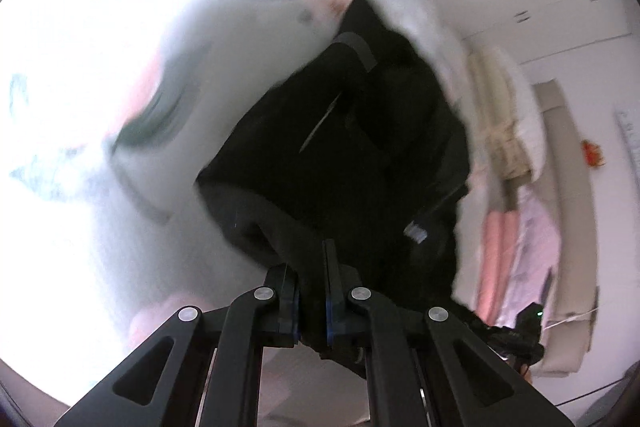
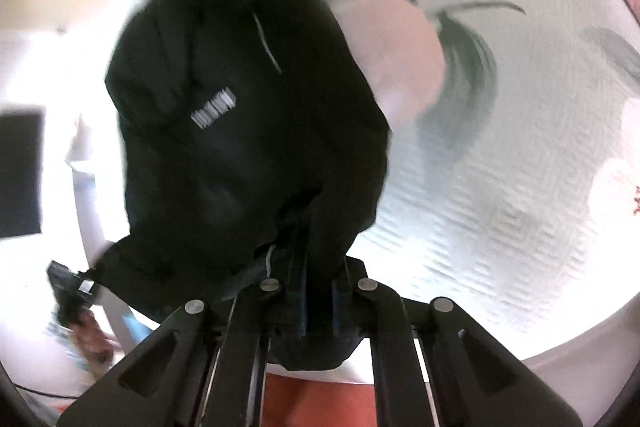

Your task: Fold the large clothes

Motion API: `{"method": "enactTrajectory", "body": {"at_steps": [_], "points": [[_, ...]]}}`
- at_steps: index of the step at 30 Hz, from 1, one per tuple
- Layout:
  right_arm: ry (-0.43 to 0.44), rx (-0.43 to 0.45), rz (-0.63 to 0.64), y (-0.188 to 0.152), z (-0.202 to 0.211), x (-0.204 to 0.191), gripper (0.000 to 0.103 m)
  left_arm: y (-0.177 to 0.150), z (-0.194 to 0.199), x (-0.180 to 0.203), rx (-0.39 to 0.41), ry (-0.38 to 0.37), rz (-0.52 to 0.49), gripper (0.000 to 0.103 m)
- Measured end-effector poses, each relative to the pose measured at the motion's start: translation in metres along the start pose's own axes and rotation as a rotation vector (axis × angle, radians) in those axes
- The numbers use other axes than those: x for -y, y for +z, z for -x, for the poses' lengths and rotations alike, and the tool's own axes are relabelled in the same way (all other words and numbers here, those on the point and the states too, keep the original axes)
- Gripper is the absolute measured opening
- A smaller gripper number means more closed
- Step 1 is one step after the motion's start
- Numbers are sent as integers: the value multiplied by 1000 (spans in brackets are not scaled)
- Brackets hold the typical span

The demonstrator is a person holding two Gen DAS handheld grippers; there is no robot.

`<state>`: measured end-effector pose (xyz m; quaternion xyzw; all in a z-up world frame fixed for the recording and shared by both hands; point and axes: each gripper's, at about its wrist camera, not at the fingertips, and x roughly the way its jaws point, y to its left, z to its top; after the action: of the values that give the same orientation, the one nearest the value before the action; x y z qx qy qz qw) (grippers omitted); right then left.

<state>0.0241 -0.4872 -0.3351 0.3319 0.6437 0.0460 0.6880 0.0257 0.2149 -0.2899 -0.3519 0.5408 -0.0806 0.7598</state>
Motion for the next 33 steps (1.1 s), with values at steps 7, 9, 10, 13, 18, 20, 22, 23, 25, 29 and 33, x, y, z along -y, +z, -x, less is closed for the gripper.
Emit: {"method": "enactTrajectory", "body": {"at_steps": [7,9,10,13,18,20,22,23,25,29,33], "points": [[140,126,24,73,37,-73,10,80,7,56,149,-66,-109,8],[199,159,4,104,44,-88,10,110,5,71,188,-78,-153,9],[241,178,-11,126,47,-94,10,129,3,81,213,-89,-173,9],[277,235,-9,183,47,-118,10,187,-16,108,273,-120,-222,10],[199,332,23,269,11,-156,13,275,-90,125,289,-63,-212,19],[109,328,27,296,-22,-162,17,300,-136,121,244,-15,-183,23],[39,285,-2,311,-56,-155,21,314,-177,115,185,41,-171,23],[27,255,-24,317,-73,-150,22,317,-199,107,144,65,-174,23],[25,199,-81,324,-105,-138,23,321,-234,99,71,79,-179,23],[47,172,-101,329,-128,-127,24,317,-254,90,35,86,-231,23],[70,127,-87,334,-128,-123,25,327,-242,92,12,66,-256,23]]}}
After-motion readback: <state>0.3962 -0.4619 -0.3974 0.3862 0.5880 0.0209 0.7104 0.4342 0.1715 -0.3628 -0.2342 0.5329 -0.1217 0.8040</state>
